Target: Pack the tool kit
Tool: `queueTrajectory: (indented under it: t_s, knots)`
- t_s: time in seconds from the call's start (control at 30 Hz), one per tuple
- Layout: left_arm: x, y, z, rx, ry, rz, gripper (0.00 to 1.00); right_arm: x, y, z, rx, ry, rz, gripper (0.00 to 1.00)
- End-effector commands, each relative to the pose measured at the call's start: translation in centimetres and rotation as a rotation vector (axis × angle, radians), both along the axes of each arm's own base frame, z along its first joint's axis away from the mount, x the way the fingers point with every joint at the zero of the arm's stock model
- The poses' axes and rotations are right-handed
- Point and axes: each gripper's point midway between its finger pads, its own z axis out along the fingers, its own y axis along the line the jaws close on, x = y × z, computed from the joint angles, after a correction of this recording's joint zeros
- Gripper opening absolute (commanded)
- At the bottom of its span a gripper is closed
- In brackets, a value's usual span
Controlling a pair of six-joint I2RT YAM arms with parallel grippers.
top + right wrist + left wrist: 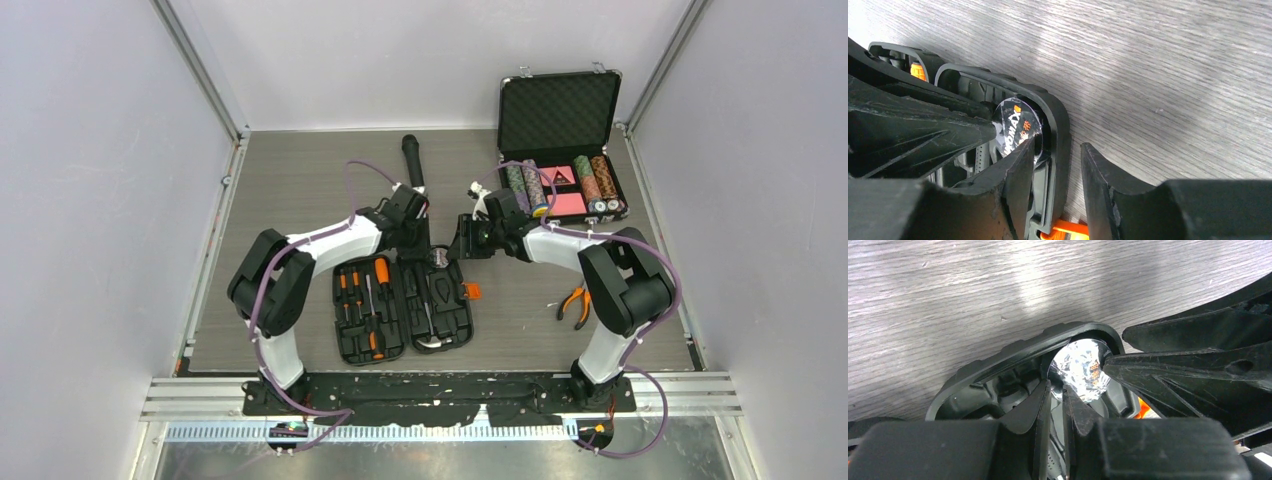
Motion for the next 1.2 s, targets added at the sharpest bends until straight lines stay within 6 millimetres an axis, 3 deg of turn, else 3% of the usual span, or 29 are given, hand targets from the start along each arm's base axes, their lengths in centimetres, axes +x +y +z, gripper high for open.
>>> queueTrajectory:
  t_s: [0.0, 0.3, 0.7, 0.97, 1.17]
  knots:
    - [0.8, -0.4, 0.8, 0.002, -0.029, -0.005, 0.12, 0.6, 0.3, 0.1, 0.018, -0.025, 0.002, 0.43]
    - [0.5, -0.5, -0.7, 0.019, 0.009, -0.007, 0.0, 0.2, 0.0, -0.5, 0.008, -0.015, 0.004, 0.41]
    - [0.1, -0.6, -1.6, 0.037, 0.03, -0.014, 0.0, -1.5, -1.2, -3.8, -0.007, 0.074, -0.029, 0.23]
    - [-0.4, -0.9, -2.6, 0.068, 0.043, -0.023, 0.0, -2.7, -3.2, -6.1, -0.13, 0.162, -0.066, 0.21]
    - [-1.0, 0.6, -4.4, 0.146, 0.081, 0.014, 0.0, -3.0, -4.2, -6.8, -0.196, 0.197, -0.092, 0.2]
